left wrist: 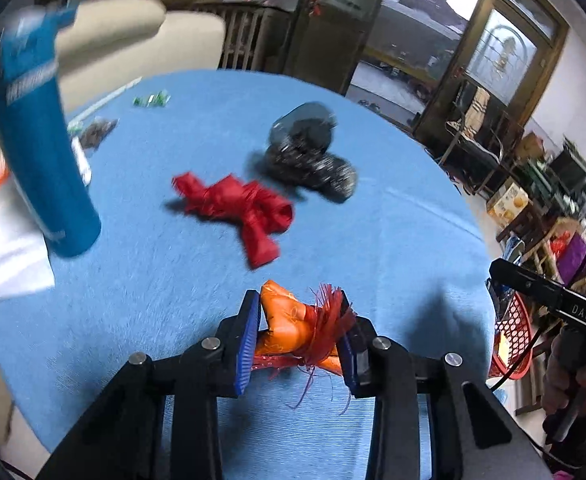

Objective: Collect trash
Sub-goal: 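Carry the blue wrapper and orange net bag over the red basket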

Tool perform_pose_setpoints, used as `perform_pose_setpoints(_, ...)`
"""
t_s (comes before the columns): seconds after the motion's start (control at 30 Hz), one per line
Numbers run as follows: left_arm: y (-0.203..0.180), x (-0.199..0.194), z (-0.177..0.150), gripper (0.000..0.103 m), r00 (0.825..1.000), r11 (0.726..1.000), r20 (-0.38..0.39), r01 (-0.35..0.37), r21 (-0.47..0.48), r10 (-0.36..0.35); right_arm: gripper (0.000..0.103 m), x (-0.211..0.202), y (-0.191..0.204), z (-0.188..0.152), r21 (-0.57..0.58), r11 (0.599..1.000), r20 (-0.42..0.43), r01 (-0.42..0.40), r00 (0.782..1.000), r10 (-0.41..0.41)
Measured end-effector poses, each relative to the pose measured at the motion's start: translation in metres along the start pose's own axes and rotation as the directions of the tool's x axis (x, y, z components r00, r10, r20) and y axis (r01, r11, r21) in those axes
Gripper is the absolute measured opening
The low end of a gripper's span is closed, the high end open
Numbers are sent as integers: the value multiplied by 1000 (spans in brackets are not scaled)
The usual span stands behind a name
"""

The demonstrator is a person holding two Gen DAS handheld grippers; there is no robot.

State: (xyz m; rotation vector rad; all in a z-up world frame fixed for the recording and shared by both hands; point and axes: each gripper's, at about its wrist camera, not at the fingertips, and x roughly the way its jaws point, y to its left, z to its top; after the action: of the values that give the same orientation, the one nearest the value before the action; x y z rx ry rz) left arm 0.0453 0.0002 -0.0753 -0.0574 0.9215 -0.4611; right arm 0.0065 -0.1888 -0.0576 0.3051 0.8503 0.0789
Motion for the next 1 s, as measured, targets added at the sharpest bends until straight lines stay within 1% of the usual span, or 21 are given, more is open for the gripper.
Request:
perform_pose_setpoints(0.2,-44,-25,9,37,998,995,57,0,104,-6,78,-32,-12,-1,23,1000,58,-1,998,0)
perform_pose_setpoints(0.43,-96,-41,17,37,995,974,100,-32,223,10,78,-68,-32,-3,55,998,122,6,992,-12)
perform_pose_setpoints(0.6,-133,-48,20,37,990,948,135,-77,309,37,78,-91,-48,-5,83,996,167,14,985,-28)
perform_pose_setpoints(0.8,-165,-49,23,37,987,924,155,-97,370,42,78,-114,-69,-7,119,992,209,34,976,-58)
perform_pose_setpoints(1.0,-195,-51,26,37,981,896,187,-133,424,57,79,-132,-90,-10,162,986,242,42,967,-81)
